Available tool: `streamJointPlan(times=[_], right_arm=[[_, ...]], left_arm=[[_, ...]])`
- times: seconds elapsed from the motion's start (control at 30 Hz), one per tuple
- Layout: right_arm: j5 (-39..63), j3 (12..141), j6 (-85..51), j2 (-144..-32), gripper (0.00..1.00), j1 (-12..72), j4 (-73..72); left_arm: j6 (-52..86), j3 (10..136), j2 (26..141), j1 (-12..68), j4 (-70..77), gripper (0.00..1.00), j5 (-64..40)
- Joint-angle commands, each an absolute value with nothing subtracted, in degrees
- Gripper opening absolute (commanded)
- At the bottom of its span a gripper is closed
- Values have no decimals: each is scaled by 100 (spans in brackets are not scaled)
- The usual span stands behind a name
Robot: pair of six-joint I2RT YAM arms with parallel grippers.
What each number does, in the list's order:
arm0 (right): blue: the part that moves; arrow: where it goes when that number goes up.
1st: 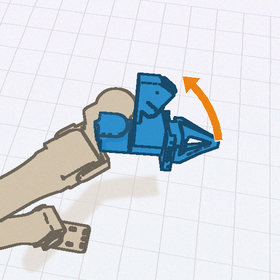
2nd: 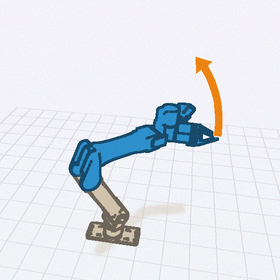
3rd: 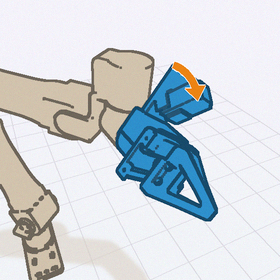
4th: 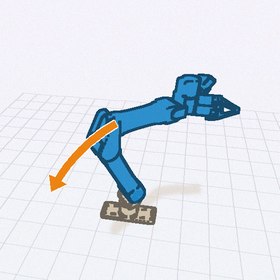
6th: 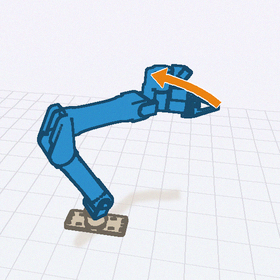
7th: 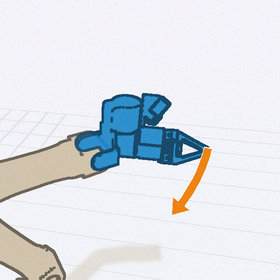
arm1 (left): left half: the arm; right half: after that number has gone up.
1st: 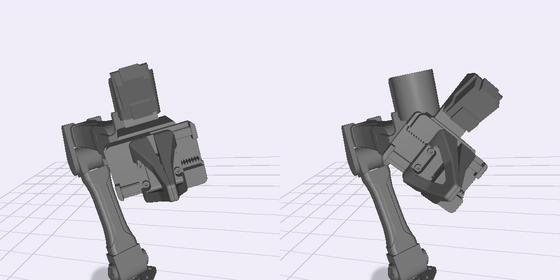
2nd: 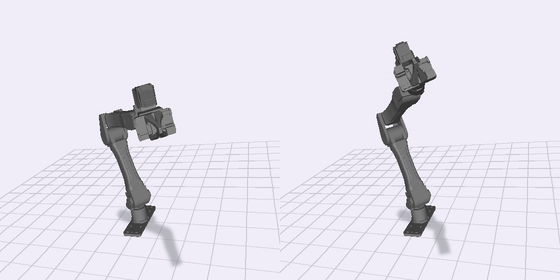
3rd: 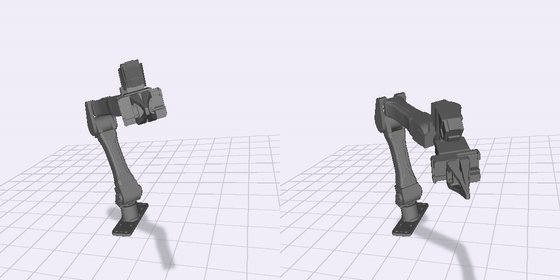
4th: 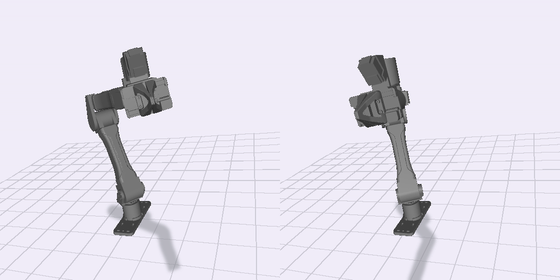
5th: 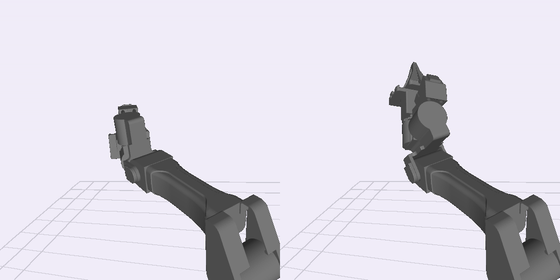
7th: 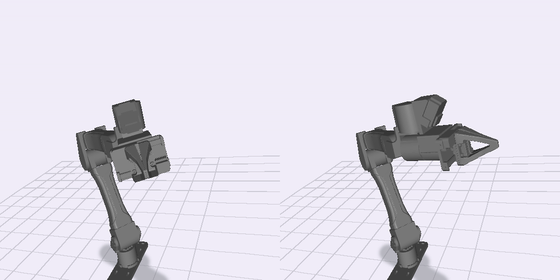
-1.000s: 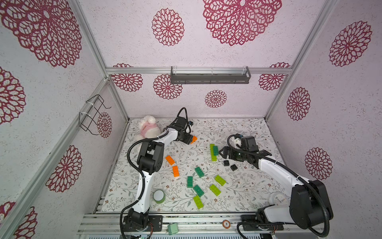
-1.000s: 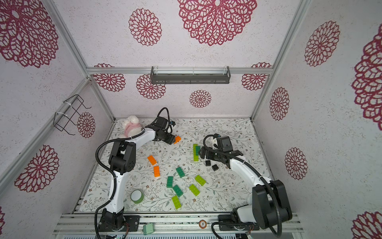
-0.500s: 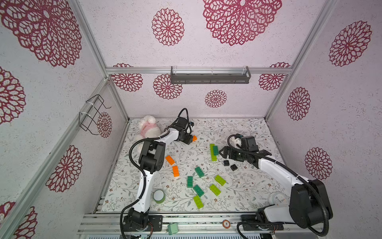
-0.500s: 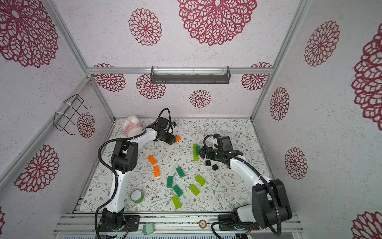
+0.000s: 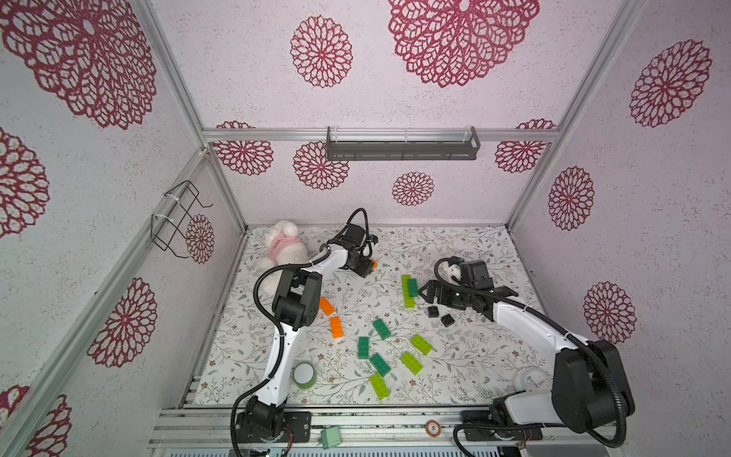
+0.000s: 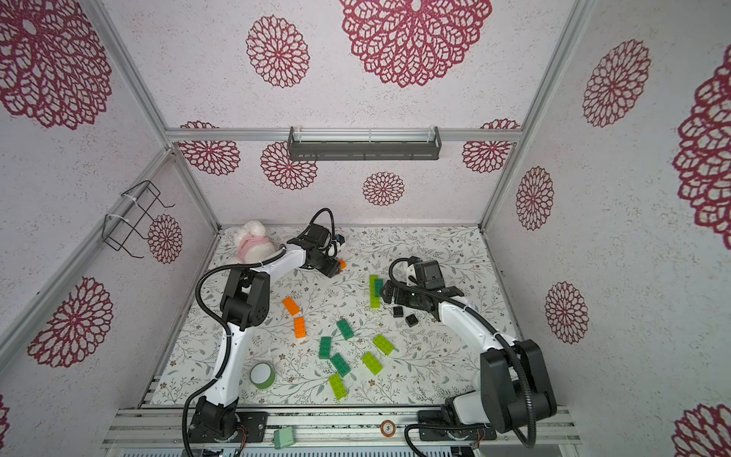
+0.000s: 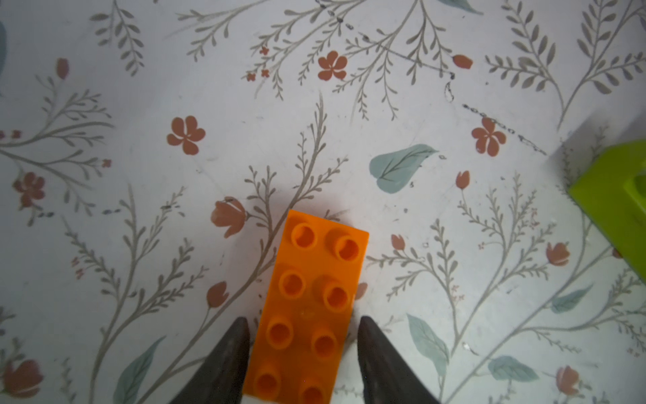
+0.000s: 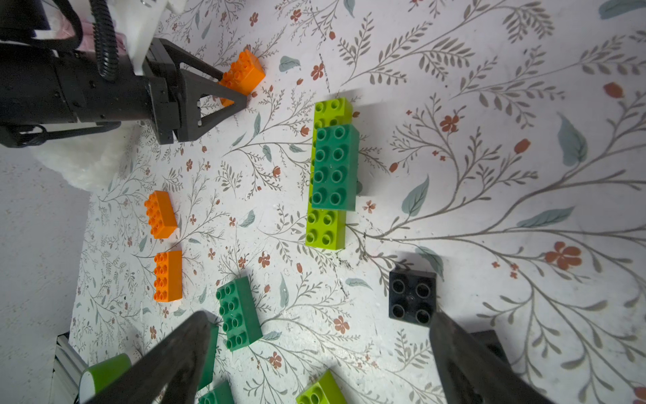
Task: Assemble a small pinwheel with lego
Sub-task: Pick up the lego brick from the center of the board.
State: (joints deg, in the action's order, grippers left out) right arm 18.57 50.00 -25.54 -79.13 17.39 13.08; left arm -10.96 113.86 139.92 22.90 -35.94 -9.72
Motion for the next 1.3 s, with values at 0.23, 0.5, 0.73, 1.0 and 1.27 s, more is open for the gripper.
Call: streamJointPlan(times=[0.23,0.5,0.73,1.0,1.27], right_arm=[[1970,5038,-2585,-7989,99,1690,1199],[1918,5088,-2559,-8048,99,1687,1193],[1906,5462,-2511,-8659,98,1681,1150],[2146,6141,-2541,-9683,96,1679,1019],[2698,6596,-2900,-10539,92,1780,510]], left_arm=[[-981,10905,13763,2491,-3249,41,-700],[-731,10909,13721,2529,-3212,30,-644],[-365,10006,12832,2643,-2586,21,-1115],[-892,7477,10843,2711,-1095,24,-2043],[-1269,6967,10458,2943,-1924,27,-1881]])
